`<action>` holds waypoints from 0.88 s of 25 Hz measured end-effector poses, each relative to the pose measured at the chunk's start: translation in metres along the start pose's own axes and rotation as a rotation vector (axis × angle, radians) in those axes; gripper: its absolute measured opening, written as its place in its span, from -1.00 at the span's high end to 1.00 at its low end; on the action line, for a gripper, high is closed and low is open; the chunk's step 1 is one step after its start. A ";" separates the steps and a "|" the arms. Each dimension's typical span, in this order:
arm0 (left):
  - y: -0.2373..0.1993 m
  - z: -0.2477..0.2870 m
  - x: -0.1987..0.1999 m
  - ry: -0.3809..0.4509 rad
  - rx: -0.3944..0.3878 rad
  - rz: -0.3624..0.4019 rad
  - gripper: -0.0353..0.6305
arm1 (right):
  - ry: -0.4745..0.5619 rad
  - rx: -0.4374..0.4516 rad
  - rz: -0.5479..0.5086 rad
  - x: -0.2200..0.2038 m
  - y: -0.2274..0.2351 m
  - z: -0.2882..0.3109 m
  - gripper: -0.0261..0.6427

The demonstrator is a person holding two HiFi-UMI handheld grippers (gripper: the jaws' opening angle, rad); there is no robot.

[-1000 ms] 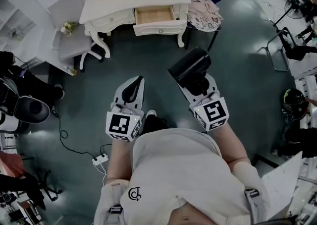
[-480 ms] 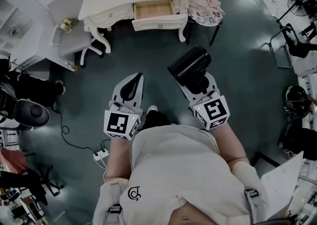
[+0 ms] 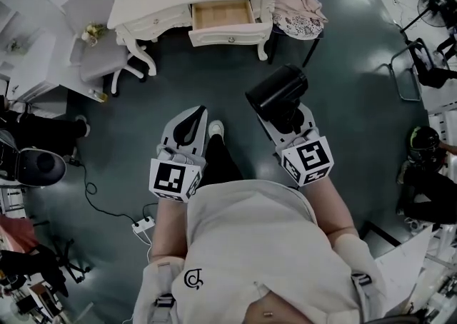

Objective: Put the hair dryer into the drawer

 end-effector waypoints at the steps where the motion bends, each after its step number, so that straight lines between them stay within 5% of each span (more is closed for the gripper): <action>1: -0.010 0.009 -0.003 0.002 -0.003 -0.005 0.86 | -0.002 -0.004 -0.003 0.001 0.003 0.010 0.21; 22: -0.280 0.231 -0.022 0.079 -0.136 -0.001 0.86 | -0.067 -0.066 -0.018 0.075 0.098 0.322 0.21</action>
Point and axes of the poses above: the fingertips, and each gripper's own axes: z forward along the fingers, y to its right, x out of its top, the point moved 8 cm from there along -z, backward along the fingers, and after that the axes turned 11 degrees about z, right-handed, at the moved point
